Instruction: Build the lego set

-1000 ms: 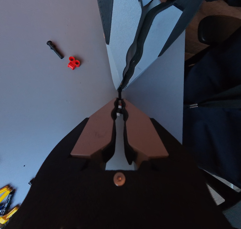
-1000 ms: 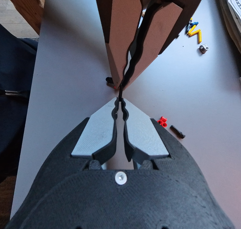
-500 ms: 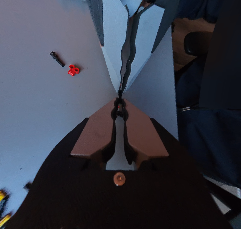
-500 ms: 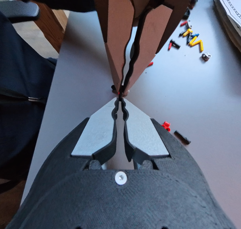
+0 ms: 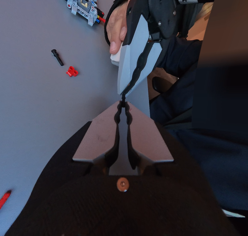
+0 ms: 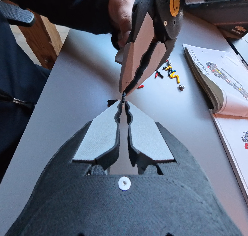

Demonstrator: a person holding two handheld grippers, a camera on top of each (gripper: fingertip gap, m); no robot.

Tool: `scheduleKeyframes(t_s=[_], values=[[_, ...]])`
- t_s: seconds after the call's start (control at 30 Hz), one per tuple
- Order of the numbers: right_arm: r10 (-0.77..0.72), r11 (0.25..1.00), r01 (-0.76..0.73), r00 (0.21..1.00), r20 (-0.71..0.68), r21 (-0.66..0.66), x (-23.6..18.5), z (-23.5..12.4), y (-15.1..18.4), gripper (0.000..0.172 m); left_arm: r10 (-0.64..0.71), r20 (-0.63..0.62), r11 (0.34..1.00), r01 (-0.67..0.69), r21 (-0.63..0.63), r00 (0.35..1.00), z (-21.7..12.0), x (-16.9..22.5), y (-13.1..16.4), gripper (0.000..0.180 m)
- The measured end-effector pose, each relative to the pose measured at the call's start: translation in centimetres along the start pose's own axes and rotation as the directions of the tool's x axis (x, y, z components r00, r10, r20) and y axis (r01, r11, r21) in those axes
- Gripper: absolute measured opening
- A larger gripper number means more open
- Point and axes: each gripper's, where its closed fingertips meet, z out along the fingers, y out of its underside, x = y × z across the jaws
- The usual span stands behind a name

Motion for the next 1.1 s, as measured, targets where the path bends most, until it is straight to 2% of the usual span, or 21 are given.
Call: scheduleKeyframes(t_s=[0.17, 0.4, 0.5, 1.1], values=[[0.006, 1.0, -0.006, 1.0, -0.024, 0.001, 0.56, -0.14, 0.12, 0.006, -0.014, -0.017, 0.999, 0.015, 0.044, 1.0, 0.02, -0.25, -0.25, 0.002], [0.011, 1.0, -0.011, 1.0, -0.002, -0.006, 0.26, 0.19, 0.4, 0.004, -0.009, -0.011, 0.999, 0.01, 0.048, 1.0, 0.09, -0.5, 0.05, 0.002], [0.026, 1.0, -0.026, 0.999, 0.031, -0.004, -0.19, 0.41, 0.42, 0.012, -0.007, -0.023, 0.998, 0.008, 0.067, 1.0, 0.05, -0.33, -0.27, 0.002], [0.015, 1.0, -0.015, 1.0, -0.022, -0.017, 0.49, 0.36, 0.52, 0.002, -0.01, -0.004, 0.998, 0.01, 0.069, 1.0, 0.67, -0.76, -0.36, 0.002]])
